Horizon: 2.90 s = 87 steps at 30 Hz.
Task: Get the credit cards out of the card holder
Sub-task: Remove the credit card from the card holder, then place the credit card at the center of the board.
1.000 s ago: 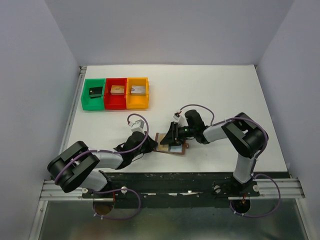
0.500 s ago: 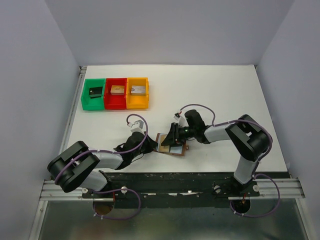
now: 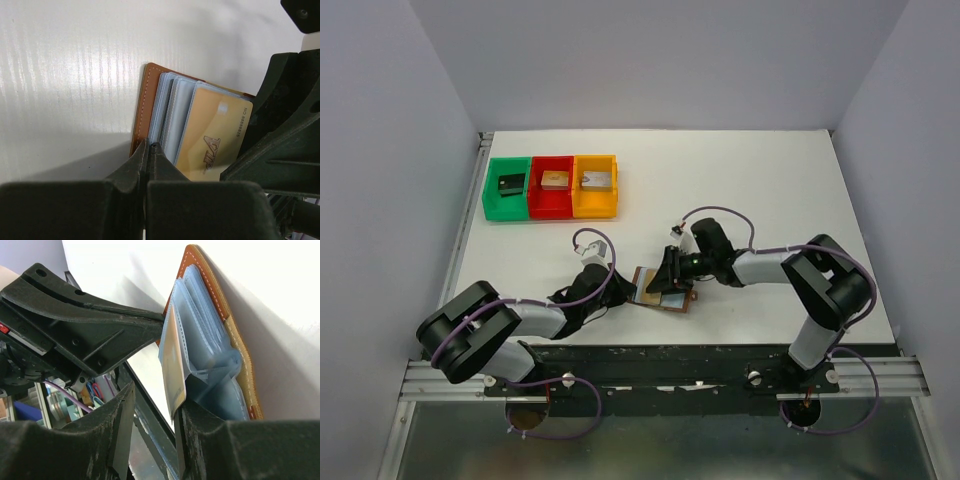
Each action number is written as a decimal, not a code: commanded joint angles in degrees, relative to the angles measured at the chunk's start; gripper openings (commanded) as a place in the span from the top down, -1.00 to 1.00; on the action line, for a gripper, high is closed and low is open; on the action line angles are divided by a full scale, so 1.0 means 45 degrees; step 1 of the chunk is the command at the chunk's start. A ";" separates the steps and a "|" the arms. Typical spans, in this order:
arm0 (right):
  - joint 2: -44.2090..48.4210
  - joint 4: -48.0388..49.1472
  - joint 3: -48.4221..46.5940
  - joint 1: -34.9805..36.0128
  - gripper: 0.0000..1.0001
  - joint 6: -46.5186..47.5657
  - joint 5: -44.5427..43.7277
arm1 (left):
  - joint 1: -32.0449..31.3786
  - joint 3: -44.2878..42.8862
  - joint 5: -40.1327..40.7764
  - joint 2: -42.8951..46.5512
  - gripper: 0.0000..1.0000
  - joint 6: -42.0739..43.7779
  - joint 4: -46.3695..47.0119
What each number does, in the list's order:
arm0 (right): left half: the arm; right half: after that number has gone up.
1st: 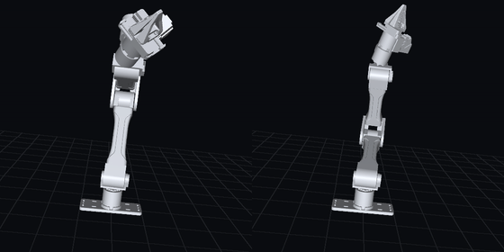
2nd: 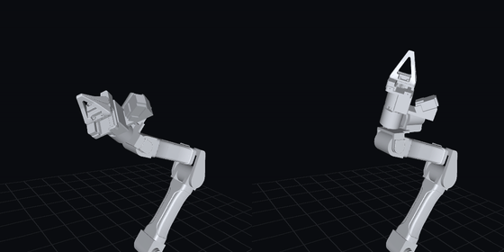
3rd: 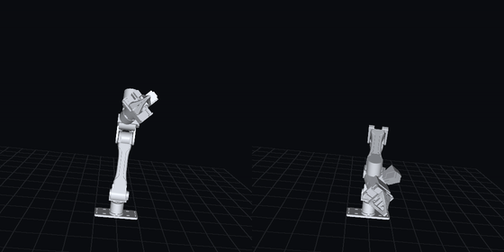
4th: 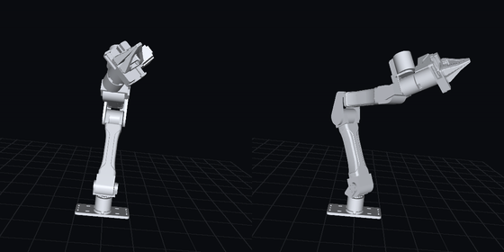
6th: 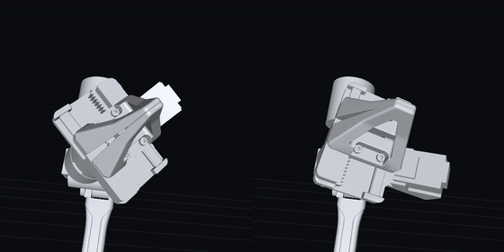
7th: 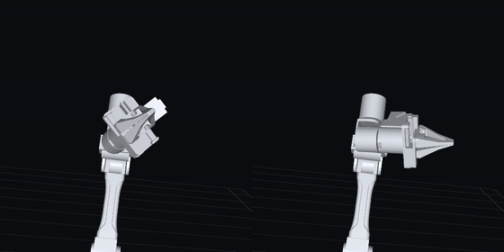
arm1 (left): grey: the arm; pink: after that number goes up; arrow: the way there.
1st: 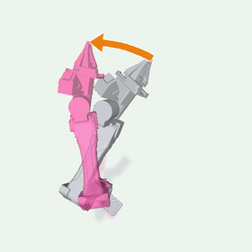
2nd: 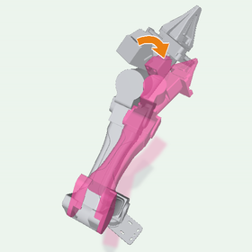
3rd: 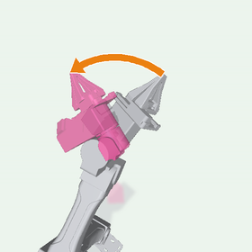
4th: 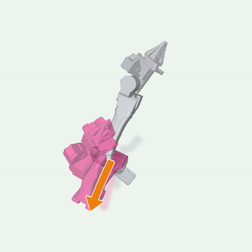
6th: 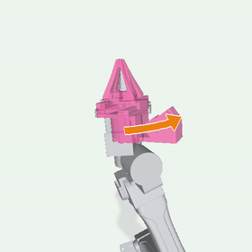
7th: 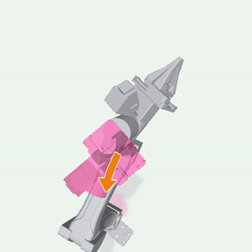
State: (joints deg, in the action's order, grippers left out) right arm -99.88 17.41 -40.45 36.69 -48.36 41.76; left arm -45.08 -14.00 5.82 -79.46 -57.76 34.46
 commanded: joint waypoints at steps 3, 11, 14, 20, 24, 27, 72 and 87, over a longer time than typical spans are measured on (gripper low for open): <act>0.0593 -0.0665 0.0023 -0.0106 0.15 0.0550 -0.0237 | 0.0018 0.0455 -0.0181 -0.0623 1.00 0.0081 -0.1466; 0.0924 -0.1153 0.0023 -0.0301 0.15 0.0844 -0.0314 | 0.0096 0.0416 -0.0279 -0.0799 1.00 0.0101 -0.1368; 0.1061 -0.1349 0.0023 -0.0321 0.15 0.0941 -0.0334 | 0.0154 0.0416 -0.0318 -0.0858 1.00 0.0139 -0.1329; 0.1257 -0.1642 0.0023 -0.0477 0.16 0.1156 -0.0393 | 0.0194 0.0435 -0.0357 -0.0897 1.00 0.0159 -0.1290; 0.1374 -0.1856 0.0004 -0.0535 0.19 0.1254 -0.0470 | 0.0194 0.0455 -0.0376 -0.0916 1.00 0.0159 -0.1232; 0.1452 -0.1974 0.0023 -0.0594 0.21 0.1351 -0.0549 | 0.0213 0.0494 -0.0396 -0.0897 1.00 0.0140 -0.1173; 0.5219 -0.8672 -0.1186 -0.0985 1.00 0.4533 -0.6290 | 0.0233 -0.2804 -0.1432 0.2382 -0.38 0.1644 -0.4881; 0.6647 -1.2304 -0.3314 0.1181 1.00 1.0296 0.1128 | 0.1306 -0.2454 -0.7559 0.9354 -0.98 0.4104 -0.4020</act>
State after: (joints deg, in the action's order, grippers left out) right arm -71.44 -29.54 -51.09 37.95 -9.93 35.73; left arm -41.43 -26.04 -11.11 -43.42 -43.42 14.72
